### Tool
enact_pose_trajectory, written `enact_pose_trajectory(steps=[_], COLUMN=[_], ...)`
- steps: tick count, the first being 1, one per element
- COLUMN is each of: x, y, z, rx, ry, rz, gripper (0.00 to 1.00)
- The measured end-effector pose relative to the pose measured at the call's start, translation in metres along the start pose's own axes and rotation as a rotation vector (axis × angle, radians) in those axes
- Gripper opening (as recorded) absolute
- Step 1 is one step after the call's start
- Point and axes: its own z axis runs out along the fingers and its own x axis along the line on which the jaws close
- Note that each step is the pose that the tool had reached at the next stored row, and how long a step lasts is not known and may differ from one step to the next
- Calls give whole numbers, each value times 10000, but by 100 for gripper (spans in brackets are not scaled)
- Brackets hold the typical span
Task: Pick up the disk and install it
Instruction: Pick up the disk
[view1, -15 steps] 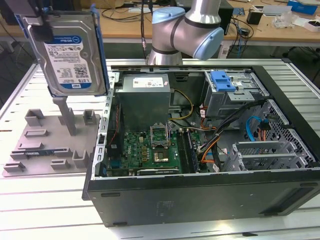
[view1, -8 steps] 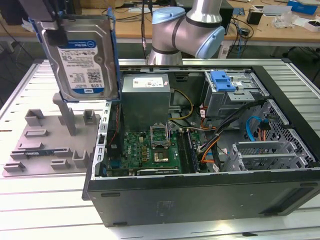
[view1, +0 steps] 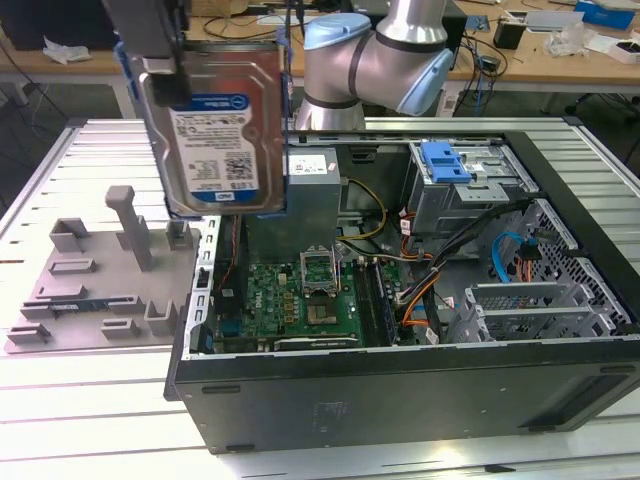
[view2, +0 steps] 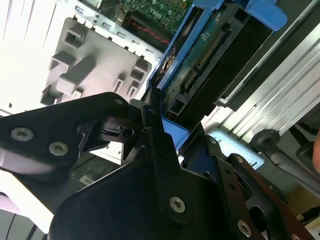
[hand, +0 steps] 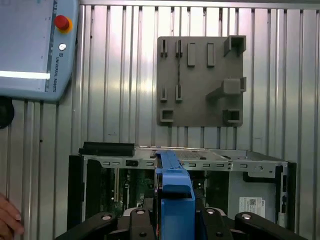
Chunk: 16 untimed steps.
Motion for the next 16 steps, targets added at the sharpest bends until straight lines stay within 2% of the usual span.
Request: enact_pose_trajectory(steps=[2, 15, 16], x=[83, 380, 417], y=[-170, -790, -878], z=[-3, -15, -16], rx=[0, 2, 2], ry=[-17, -81, -90], rz=[1, -2, 0], gripper=[37, 37, 37])
